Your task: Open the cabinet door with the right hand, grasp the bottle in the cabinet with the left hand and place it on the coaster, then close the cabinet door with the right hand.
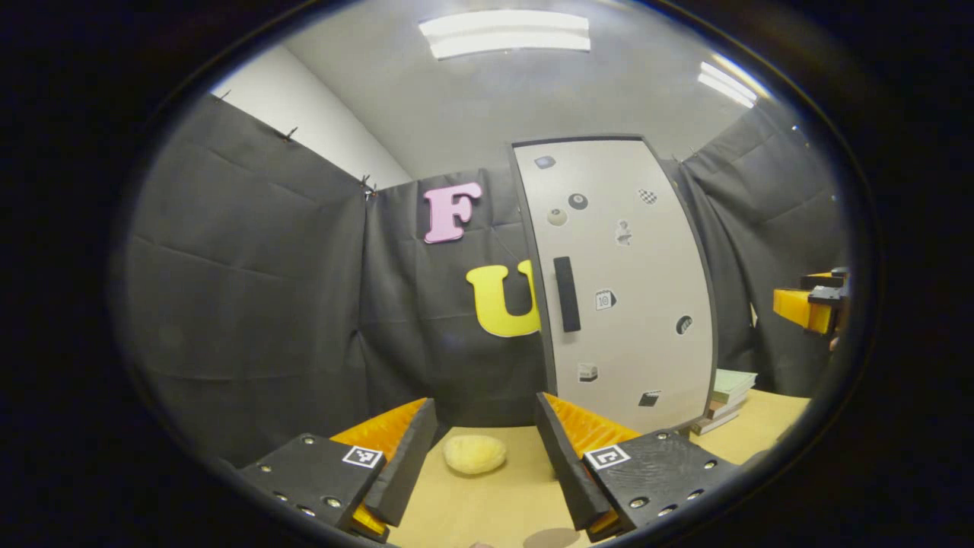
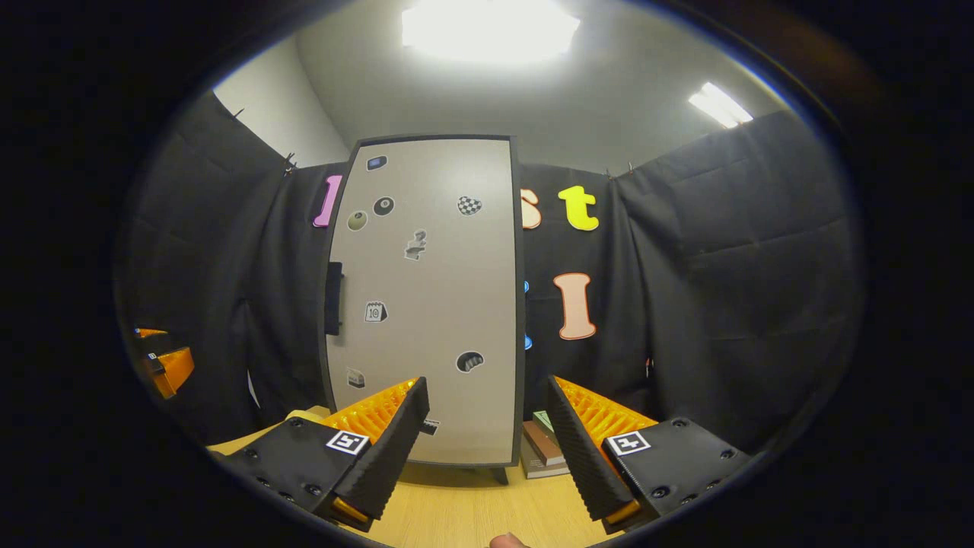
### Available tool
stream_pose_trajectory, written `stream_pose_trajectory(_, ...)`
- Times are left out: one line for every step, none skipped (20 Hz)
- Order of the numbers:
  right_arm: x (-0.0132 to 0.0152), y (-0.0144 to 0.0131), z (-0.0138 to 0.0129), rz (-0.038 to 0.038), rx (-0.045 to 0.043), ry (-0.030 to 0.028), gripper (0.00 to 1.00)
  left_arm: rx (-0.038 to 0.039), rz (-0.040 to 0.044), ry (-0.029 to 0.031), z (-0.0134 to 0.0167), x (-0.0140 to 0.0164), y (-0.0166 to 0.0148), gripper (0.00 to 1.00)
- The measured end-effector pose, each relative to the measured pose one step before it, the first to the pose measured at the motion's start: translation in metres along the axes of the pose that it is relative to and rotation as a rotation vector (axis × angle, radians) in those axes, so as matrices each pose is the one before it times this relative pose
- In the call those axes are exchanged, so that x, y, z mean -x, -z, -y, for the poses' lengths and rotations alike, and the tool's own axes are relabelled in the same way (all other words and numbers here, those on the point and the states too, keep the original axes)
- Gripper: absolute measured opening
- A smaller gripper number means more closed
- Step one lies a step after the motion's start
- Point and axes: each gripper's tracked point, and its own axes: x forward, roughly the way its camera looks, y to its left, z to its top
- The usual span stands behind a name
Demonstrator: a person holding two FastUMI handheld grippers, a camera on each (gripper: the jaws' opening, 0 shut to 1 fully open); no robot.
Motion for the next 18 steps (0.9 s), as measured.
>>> stream_pose_trajectory(-0.00281,-0.00328,-0.00628,0.00293,-0.00089,-0.01109,0.98,-0.00327,0.00156,-0.00773,-0.00469,0.00102,-0.00041,0.78)
stream_pose_trajectory(-0.0045,-0.00225,-0.00698,0.0029,-0.00233,-0.01318,0.98,-0.00374,0.00182,-0.00751,-0.0035,0.00108,-0.00055,0.78)
stream_pose_trajectory(-0.00339,-0.00351,-0.00769,0.003,-0.00305,-0.01268,0.96,-0.00539,0.00166,-0.00921,-0.00526,0.00132,-0.00052,0.78)
stream_pose_trajectory(-0.00425,-0.00332,-0.00564,0.0031,-0.00278,-0.01221,0.96,-0.00582,0.0017,-0.00971,-0.00507,0.00224,0.00095,0.78)
stream_pose_trajectory(-0.0063,-0.00436,-0.00705,0.0043,-0.00354,-0.0117,0.96,-0.00457,0.00212,-0.01019,-0.00637,0.0016,-0.0005,0.78)
stream_pose_trajectory(-0.00554,-0.0029,-0.00614,0.00267,-0.00267,-0.01029,0.96,-0.00436,0.00111,-0.01151,-0.00649,0.00265,0.00049,0.78)
stream_pose_trajectory(-0.00462,-0.00401,-0.00792,0.00192,-0.00288,-0.01301,0.96,-0.0036,0.00068,-0.01426,-0.00788,0.00146,0.00046,0.78)
stream_pose_trajectory(-0.00405,-0.00355,-0.00912,0.00364,-0.00287,-0.0132,0.96,-0.0032,-0.00089,-0.01418,-0.00797,0.00169,0.00097,0.78)
stream_pose_trajectory(-0.00494,-0.0033,-0.00831,0.00189,-0.00201,-0.01382,0.96,-0.00277,-0.00098,-0.01631,-0.00898,0.00068,0.00028,0.78)
stream_pose_trajectory(-0.00532,-0.00292,-0.00594,0.00404,-0.00165,-0.01225,0.96,-0.00203,-0.00162,-0.01506,-0.00774,0.00102,0.00185,0.81)
stream_pose_trajectory(-0.00564,-0.00243,-0.00735,0.00257,-0.0006,-0.01027,0.98,-0.00268,-0.00359,-0.01631,-0.00863,0.0021,0.00217,0.81)
stream_pose_trajectory(-0.00692,-0.00152,-0.00627,0.00149,-0.00099,-0.0093,0.96,-0.00269,-0.0045,-0.01693,-0.00957,0.00204,0.00263,0.81)
stream_pose_trajectory(-0.00678,-0.00227,-0.00592,0.00077,-0.00241,-0.00914,0.96,-0.00159,-0.00472,-0.01754,-0.00938,0.00124,0.00225,0.81)
stream_pose_trajectory(-0.00601,-0.0012,-0.0062,-0.00021,-0.0016,-0.00818,0.98,-0.00082,-0.00589,-0.01668,-0.00856,0.00216,0.00266,0.78)
stream_pose_trajectory(-0.00569,-0.00224,-0.00597,0.00076,-0.0002,-0.00236,0.98,-0.00173,-0.00599,-0.01821,-0.00943,0.00103,0.00336,0.81)
stream_pose_trajectory(-0.00765,-0.00155,-0.00481,0.00021,0.00043,-0.00481,0.98,-0.00102,-0.00541,-0.01786,-0.00952,0.00199,0.0036,0.81)
stream_pose_trajectory(-0.00692,-0.00109,-0.00644,-0.00108,-0.00126,-0.00793,0.98,-0.00011,-0.00549,-0.01662,-0.00878,0.00053,0.00215,0.78)
stream_pose_trajectory(-0.0066,-0.00081,-0.00675,0.00074,-0.00195,-0.00772,0.96,0.00006,-0.00589,-0.01602,-0.0068,-0.00043,0.00365,0.78)
